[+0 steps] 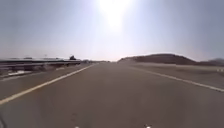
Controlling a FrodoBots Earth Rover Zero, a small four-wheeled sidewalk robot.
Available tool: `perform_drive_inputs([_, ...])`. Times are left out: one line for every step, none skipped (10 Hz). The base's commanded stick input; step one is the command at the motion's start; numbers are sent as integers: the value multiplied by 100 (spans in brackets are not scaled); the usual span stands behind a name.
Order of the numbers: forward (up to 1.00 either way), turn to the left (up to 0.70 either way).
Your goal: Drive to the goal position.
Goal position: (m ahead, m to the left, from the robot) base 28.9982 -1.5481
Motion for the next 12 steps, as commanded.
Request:
perform_drive_inputs([70, 0])
perform_drive_inputs([70, 0])
perform_drive_inputs([70, 0])
perform_drive_inputs([70, 0])
perform_drive_inputs([70, 0])
perform_drive_inputs([70, 0])
perform_drive_inputs([70, 0])
perform_drive_inputs([70, 0])
perform_drive_inputs([70, 0])
perform_drive_inputs([70, 0])
perform_drive_inputs([70, 0])
perform_drive_inputs([70, 0])
